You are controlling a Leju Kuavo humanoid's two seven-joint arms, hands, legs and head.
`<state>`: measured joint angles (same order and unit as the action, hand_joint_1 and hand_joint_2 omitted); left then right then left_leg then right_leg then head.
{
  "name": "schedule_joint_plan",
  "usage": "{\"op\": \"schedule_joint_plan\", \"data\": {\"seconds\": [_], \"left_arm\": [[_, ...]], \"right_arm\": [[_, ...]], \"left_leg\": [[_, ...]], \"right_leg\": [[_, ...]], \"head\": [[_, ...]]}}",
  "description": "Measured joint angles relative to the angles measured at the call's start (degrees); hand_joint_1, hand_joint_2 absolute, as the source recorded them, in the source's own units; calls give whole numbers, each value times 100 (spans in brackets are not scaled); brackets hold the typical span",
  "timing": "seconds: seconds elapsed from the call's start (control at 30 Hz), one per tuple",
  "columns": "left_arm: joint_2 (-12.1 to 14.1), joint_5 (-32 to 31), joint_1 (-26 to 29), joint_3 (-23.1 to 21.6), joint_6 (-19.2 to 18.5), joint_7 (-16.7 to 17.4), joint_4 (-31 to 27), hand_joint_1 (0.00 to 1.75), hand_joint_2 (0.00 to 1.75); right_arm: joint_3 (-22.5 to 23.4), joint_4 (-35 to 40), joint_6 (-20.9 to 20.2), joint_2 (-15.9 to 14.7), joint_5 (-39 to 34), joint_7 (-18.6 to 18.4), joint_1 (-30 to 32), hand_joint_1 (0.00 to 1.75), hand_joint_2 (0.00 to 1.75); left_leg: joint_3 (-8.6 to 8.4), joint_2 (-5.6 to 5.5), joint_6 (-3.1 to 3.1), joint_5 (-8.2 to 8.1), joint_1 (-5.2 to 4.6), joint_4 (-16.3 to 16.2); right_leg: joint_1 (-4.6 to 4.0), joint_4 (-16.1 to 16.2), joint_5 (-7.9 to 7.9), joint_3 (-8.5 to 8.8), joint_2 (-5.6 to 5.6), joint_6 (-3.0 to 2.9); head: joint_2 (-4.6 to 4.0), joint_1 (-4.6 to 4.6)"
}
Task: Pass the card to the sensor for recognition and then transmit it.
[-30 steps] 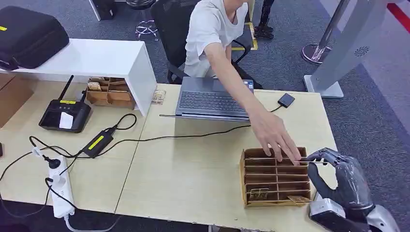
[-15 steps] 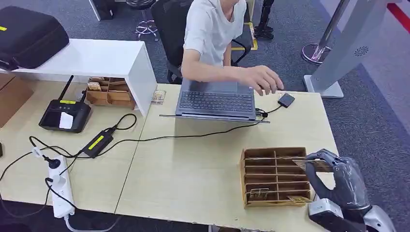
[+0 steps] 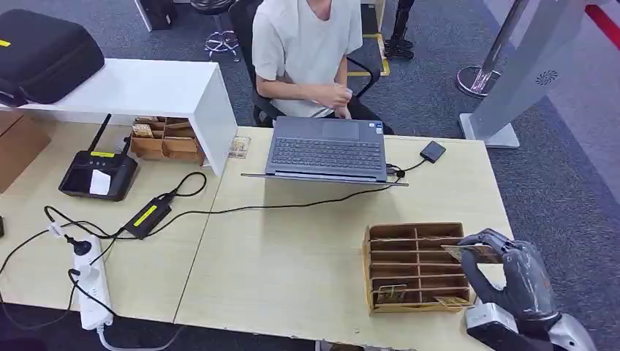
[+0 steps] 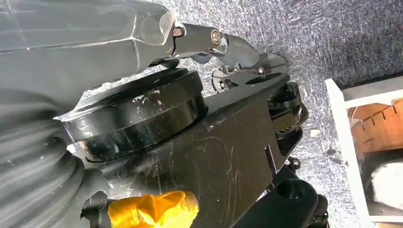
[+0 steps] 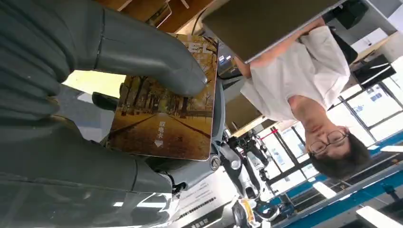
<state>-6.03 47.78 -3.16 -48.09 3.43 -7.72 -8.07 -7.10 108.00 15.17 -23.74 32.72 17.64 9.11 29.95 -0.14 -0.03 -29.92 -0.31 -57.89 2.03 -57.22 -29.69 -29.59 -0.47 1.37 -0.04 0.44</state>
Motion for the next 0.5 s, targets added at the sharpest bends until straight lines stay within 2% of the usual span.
{"op": "schedule_joint_plan", "data": {"seconds": [0.13,0.3,0.5], "left_arm": [[0,46,1,0,37,0,0,0,175],[-2,146,-2,0,89,35,0,0,175],[-15,278,-3,0,164,39,0,0,175]], "right_arm": [[112,90,204,2,79,7,232,175,175],[517,454,653,63,395,166,984,175,175],[947,1209,1347,457,1238,302,2165,175,175]], "left_leg": [[1,-10,0,0,0,-3],[3,-14,3,-3,0,-3],[5,-14,1,-5,0,0]], "right_leg": [[0,1,-1,0,-10,0],[0,2,-6,-2,-16,4],[-1,2,-9,-7,-15,3]], "head": [[0,0],[0,2],[0,0]]}}
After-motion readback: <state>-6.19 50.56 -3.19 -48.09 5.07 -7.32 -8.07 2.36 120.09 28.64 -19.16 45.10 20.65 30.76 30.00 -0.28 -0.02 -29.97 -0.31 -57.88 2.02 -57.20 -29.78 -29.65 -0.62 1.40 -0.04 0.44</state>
